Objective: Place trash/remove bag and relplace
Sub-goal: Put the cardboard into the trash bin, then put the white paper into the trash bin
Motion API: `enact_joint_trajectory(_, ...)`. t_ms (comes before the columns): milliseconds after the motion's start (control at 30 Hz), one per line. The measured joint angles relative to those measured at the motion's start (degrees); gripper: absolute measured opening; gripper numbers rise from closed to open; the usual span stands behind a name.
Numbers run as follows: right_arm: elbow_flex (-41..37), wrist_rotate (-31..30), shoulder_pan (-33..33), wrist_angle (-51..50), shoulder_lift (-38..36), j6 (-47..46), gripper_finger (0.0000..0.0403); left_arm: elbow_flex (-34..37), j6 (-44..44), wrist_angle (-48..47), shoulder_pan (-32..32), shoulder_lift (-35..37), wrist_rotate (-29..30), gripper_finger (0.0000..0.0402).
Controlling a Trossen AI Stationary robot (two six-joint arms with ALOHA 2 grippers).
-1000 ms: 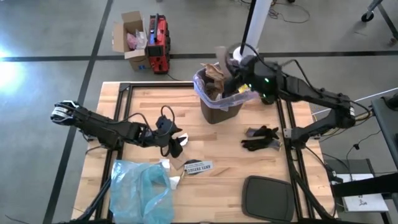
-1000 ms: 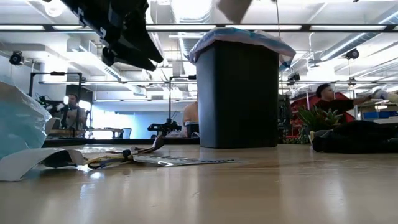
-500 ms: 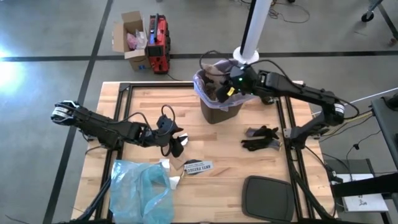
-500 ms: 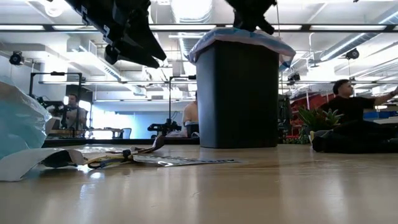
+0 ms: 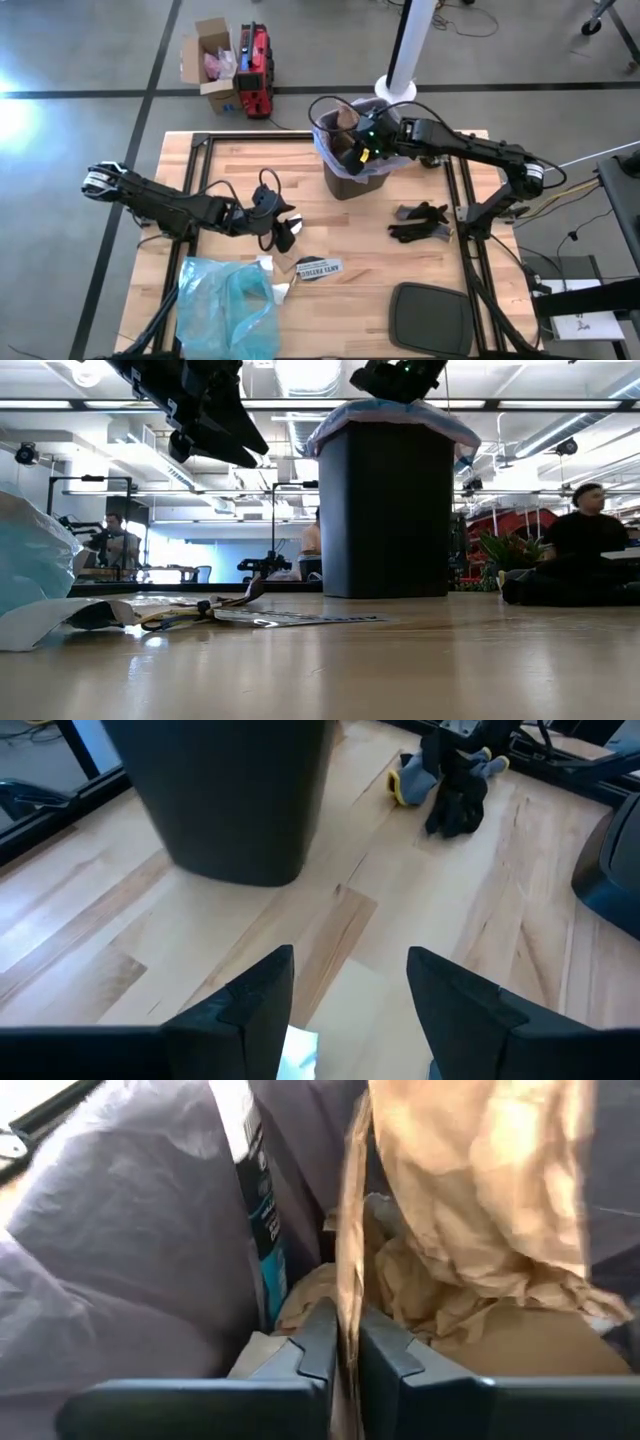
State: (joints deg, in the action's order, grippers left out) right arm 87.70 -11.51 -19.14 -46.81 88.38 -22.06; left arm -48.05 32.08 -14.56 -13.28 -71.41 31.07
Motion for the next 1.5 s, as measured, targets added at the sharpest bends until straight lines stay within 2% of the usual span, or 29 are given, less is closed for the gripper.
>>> enact_joint_trajectory(300, 0.0, -0.1, 0.0, 0.5, -5.1, -0.1, 0.0149, 0.0, 1.1, -7.1, 0.0, 3.1, -0.1, 0.0199)
enact_joint_trajectory(433, 0.2, -0.1, 1.9, 1.9, -9.3, 3.9, 0.0188, 0.0, 4.6, -14.6, 0.0, 4.2, -1.4, 0.0202)
enact_joint_trajectory(567, 0.2, -0.1, 7.2, 4.5, -13.1, 8.9, 0.0206, 0.5, 8.9, -19.3, 0.0, 3.1, -4.5, 0.0200)
enact_joint_trajectory(733, 0.2, -0.5, 16.7, 7.3, -16.1, 12.1, 0.0210, 3.9, 11.4, -17.5, 0.0, -0.1, -8.2, 0.0203)
enact_joint_trajectory(833, 0.2, -0.8, 22.1, 7.2, -16.2, 10.0, 0.0211, 5.5, 12.4, -16.3, 0.5, -2.8, -8.6, 0.0213)
enact_joint_trajectory(1000, 0.2, -5.1, 31.2, 9.2, -15.8, 7.3, 0.0211, 5.8, 12.1, -11.6, 3.0, -9.0, -8.5, 0.0229)
enact_joint_trajectory(1133, 0.2, -8.4, 37.0, 10.8, -15.5, 4.2, 0.0210, 5.7, 11.9, -4.1, 4.7, -15.8, -9.5, 0.0232)
enact_joint_trajectory(1233, 0.2, -9.7, 40.2, 10.5, -15.3, 1.7, 0.0208, 5.7, 11.4, 4.3, 5.0, -21.3, -11.0, 0.0227)
enact_joint_trajectory(1367, 0.2, -10.8, 43.2, 9.3, -13.3, -1.3, 0.0209, 5.2, 9.7, 20.5, 4.5, -27.4, -14.3, 0.0214)
enact_joint_trajectory(1433, 0.2, -11.0, 43.9, 8.5, -11.8, -2.2, 0.0208, 3.5, 8.9, 24.0, 3.9, -30.1, -15.9, 0.0208)
enact_joint_trajectory(1500, 0.2, -11.0, 44.6, 6.5, -10.2, -3.3, 0.0206, 0.4, 6.6, 23.4, 3.0, -31.8, -18.3, 0.0202)
